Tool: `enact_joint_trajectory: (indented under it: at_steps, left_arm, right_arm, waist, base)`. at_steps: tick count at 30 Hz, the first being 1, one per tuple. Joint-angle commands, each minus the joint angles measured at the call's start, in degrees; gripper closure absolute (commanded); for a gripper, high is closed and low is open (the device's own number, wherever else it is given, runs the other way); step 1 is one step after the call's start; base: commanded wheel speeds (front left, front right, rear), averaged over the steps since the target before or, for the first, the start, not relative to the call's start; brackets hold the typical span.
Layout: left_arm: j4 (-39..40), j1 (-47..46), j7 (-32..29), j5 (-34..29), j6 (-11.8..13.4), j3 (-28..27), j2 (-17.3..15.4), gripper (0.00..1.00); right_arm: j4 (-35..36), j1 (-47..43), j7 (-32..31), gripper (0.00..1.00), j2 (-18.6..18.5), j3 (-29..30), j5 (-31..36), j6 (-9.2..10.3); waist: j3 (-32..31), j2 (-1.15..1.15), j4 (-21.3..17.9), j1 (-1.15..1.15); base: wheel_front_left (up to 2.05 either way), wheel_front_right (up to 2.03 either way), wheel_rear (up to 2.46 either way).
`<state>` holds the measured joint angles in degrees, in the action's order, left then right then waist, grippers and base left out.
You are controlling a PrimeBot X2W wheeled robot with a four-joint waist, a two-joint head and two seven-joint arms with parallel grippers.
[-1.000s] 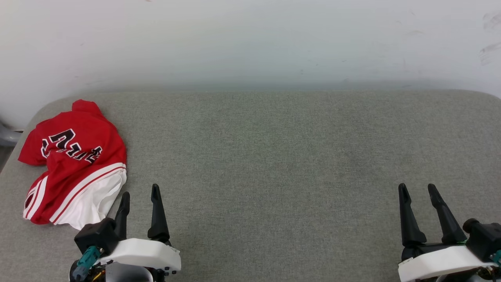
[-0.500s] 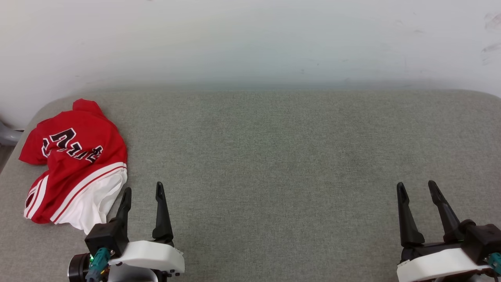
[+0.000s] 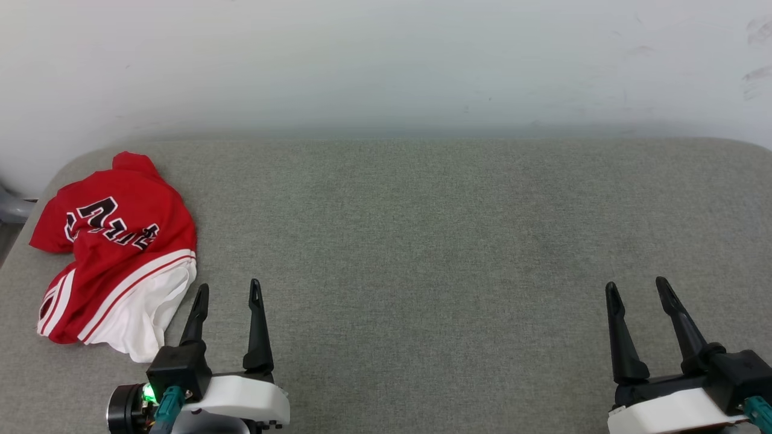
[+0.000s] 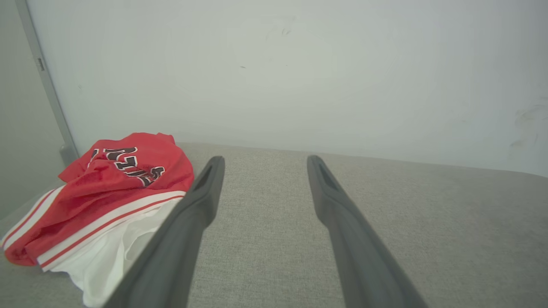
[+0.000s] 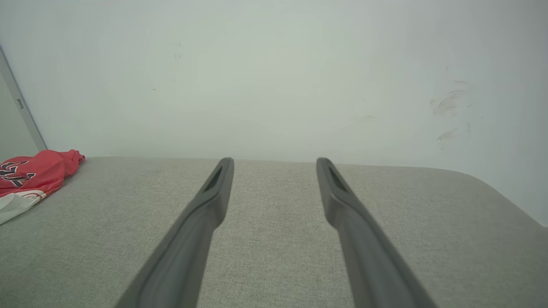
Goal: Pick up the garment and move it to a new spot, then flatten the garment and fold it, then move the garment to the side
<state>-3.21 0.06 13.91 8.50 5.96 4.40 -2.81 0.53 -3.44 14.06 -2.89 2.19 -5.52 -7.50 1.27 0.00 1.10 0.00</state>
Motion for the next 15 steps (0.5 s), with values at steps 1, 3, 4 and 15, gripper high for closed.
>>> enact_joint_trajectory:
  at_steps: [1,3,4,15]
  left_arm:
    - [0.4,0.6,0.6,-1.4,-0.2,0.1,-0.1,0.00]
    - [0.4,0.7,0.8,-1.8,-0.4,0.2,-0.1,0.00]
    - [0.4,0.7,1.0,-2.0,-0.4,0.3,-0.1,0.00]
    - [-0.4,1.3,1.4,-1.0,-1.8,-0.1,-0.1,0.00]
  right_arm:
    - [0.6,-0.5,0.5,0.00,0.0,-0.2,0.9,0.02]
    - [0.6,-0.8,0.7,0.00,0.0,-0.2,0.6,0.02]
    - [0.6,-0.8,0.8,0.00,0.0,-0.2,0.8,0.02]
    - [-0.4,-1.5,1.2,0.00,0.0,0.1,-1.2,0.03]
  waist:
    - [-0.1,0.00,0.1,0.00]
    - [-0.1,0.00,0.1,0.00]
    - [-0.1,0.00,0.1,0.00]
    - [-0.3,0.00,0.3,0.00]
  base:
    - [0.00,0.00,0.00]
    - [0.00,0.00,0.00]
    - [0.00,0.00,0.00]
    - [0.00,0.00,0.00]
